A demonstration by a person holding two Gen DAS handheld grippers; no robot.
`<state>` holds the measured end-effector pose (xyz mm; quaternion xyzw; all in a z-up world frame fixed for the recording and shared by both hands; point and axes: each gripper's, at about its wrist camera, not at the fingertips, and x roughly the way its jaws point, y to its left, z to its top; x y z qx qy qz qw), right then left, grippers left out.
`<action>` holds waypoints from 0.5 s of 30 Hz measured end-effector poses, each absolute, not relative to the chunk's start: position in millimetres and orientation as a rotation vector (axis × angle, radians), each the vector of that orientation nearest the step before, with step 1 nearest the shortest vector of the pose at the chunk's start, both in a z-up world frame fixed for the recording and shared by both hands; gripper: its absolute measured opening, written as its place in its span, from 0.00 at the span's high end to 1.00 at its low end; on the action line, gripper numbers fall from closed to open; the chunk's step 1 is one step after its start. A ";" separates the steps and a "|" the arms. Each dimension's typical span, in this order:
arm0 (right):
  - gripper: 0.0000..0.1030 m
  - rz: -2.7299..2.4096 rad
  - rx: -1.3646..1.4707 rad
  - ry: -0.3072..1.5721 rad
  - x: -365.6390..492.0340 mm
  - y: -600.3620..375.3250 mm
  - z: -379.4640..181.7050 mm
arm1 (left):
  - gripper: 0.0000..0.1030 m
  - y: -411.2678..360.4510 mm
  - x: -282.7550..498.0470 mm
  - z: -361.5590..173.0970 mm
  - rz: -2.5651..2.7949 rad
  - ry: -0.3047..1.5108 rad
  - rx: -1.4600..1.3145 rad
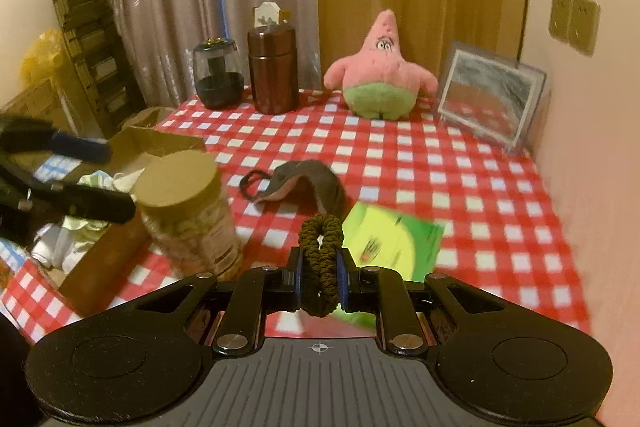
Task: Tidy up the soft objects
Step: 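Close the left tool on the black cloth face mask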
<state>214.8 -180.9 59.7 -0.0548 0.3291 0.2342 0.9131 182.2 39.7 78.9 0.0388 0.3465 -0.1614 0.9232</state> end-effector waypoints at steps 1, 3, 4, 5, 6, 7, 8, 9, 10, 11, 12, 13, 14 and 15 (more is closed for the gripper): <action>0.83 0.486 -0.130 0.673 220.6 -182.3 63.6 | 0.16 38.4 191.3 82.9 -0.338 0.716 0.093; 0.83 0.496 -0.171 0.667 233.1 -184.9 69.9 | 0.16 32.2 210.6 91.0 -0.357 0.710 0.157; 0.83 0.498 -0.188 0.666 238.8 -186.0 72.2 | 0.16 28.8 219.5 93.3 -0.375 0.710 0.193; 0.83 0.503 -0.206 0.666 244.5 -186.9 74.1 | 0.16 24.9 230.4 95.9 -0.389 0.708 0.233; 0.83 0.512 -0.225 0.663 251.2 -187.5 76.8 | 0.16 21.2 240.7 97.1 -0.409 0.713 0.268; 0.83 0.515 -0.238 0.659 255.2 -189.0 77.8 | 0.16 17.1 252.3 97.1 -0.440 0.725 0.305; 0.83 0.520 -0.250 0.660 261.6 -189.6 79.6 | 0.18 13.5 264.5 95.9 -0.476 0.739 0.339; 0.83 0.524 -0.256 0.660 267.0 -190.6 79.7 | 0.19 11.7 275.5 93.8 -0.500 0.753 0.368; 0.83 0.525 -0.263 0.661 272.5 -191.1 80.1 | 0.19 7.9 285.5 90.5 -0.515 0.768 0.408; 0.83 0.525 -0.268 0.664 278.2 -192.0 79.3 | 0.20 3.1 295.7 86.5 -0.528 0.785 0.460; 0.83 0.527 -0.274 0.668 284.2 -192.6 78.5 | 0.21 -0.8 302.3 81.6 -0.542 0.794 0.504; 0.83 0.527 -0.279 0.671 290.2 -192.9 77.2 | 0.22 -5.3 309.8 76.8 -0.559 0.805 0.546; 0.83 0.526 -0.281 0.677 295.4 -193.2 76.1 | 0.24 -9.6 317.8 70.9 -0.575 0.820 0.586; 0.83 0.527 -0.281 0.684 300.6 -193.1 74.6 | 0.25 -12.9 325.4 64.6 -0.584 0.832 0.619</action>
